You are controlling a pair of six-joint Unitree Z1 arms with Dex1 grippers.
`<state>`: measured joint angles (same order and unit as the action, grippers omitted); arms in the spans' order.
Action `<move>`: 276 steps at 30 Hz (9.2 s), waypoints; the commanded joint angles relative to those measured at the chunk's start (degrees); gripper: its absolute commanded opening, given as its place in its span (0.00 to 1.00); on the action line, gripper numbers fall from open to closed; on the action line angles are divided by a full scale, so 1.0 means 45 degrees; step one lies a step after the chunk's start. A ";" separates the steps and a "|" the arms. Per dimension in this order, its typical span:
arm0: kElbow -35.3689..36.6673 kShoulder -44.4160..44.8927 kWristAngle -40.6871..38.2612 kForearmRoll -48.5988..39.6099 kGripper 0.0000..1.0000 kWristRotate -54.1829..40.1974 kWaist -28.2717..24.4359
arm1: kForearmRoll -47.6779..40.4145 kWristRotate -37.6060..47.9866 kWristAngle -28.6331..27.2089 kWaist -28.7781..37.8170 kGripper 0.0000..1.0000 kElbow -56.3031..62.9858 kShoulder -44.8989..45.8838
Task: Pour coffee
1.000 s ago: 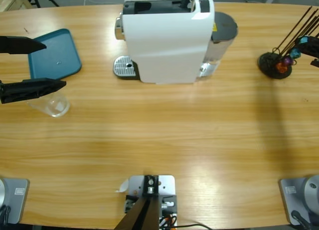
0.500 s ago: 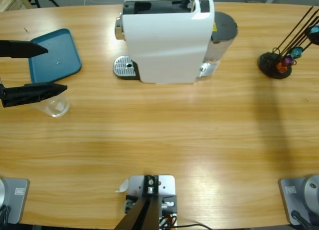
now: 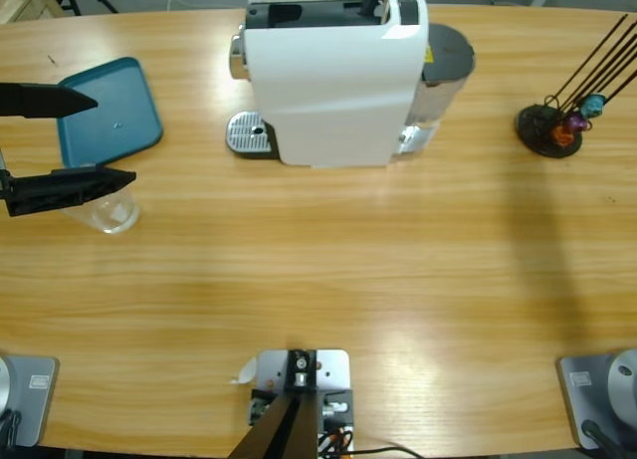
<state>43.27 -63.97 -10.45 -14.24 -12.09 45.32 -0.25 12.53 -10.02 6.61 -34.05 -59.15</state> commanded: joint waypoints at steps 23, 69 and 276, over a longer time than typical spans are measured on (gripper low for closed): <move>-0.1831 0.3320 0.1936 -0.0561 0.97 0.0793 -0.0039 | 0.1578 -0.4632 0.5567 1.0757 0.00 -0.7684 -0.6997; -0.2417 0.3113 0.2127 0.0138 0.97 0.1164 -0.0043 | 0.1312 -0.6281 0.1680 0.8882 0.00 -0.8848 -0.9532; -0.3581 0.3746 0.1932 0.0822 0.97 0.1750 -0.0043 | 0.4812 -0.0726 -0.1261 1.0503 0.00 -1.2719 -1.0337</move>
<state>29.44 -47.14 -1.81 -11.12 -4.67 45.32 24.68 8.87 -14.31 52.98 -92.05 -107.15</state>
